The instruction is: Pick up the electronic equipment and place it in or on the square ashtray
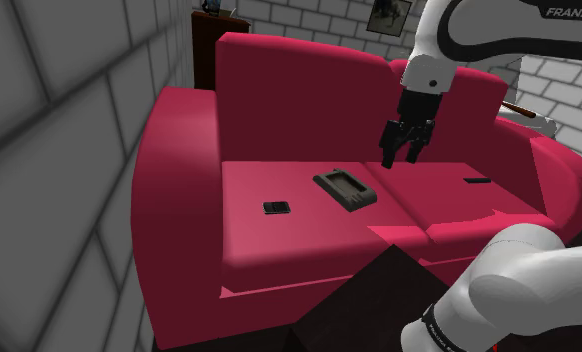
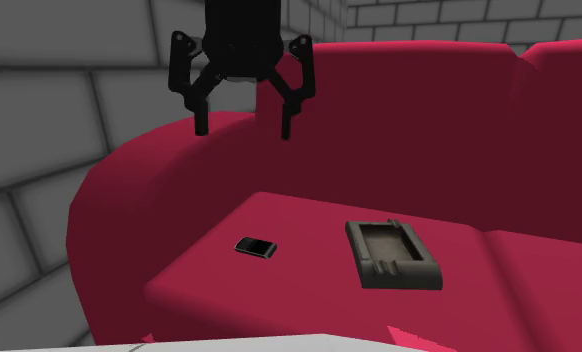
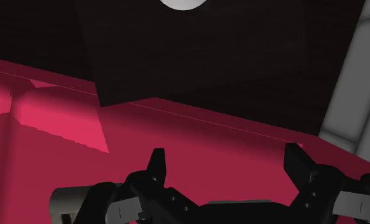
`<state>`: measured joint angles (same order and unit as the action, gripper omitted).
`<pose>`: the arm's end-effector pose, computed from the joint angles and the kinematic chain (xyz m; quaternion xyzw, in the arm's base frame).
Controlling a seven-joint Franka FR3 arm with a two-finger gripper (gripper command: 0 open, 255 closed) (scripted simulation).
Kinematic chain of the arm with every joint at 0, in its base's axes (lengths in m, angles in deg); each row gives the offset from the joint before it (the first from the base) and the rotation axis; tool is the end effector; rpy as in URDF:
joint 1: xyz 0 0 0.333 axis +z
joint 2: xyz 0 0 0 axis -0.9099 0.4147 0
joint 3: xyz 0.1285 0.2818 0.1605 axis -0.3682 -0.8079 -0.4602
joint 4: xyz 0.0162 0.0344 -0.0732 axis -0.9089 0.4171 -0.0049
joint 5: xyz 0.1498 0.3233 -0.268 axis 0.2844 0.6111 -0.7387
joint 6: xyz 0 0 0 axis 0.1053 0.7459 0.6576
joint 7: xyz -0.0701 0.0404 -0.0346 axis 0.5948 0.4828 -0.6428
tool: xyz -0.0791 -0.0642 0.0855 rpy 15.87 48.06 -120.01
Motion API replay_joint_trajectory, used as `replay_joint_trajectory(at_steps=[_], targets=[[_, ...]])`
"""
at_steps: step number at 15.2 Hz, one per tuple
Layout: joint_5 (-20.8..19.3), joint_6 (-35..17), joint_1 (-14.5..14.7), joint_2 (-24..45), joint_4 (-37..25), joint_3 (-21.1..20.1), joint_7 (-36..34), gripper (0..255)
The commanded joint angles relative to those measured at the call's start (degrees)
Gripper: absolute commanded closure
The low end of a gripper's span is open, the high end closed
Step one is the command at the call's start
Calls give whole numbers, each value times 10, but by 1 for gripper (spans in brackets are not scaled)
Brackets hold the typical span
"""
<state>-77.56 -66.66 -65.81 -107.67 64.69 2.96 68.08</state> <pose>0.3231 -0.0228 0.5405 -0.9953 0.0639 0.0695 0.0204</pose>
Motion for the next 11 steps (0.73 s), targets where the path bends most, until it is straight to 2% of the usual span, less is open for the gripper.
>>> replay_joint_trajectory(at_steps=[1,11], targets=[[0,0,0,0,0,0,0,0],[-64,-216,40,136,51,81,218,0]])
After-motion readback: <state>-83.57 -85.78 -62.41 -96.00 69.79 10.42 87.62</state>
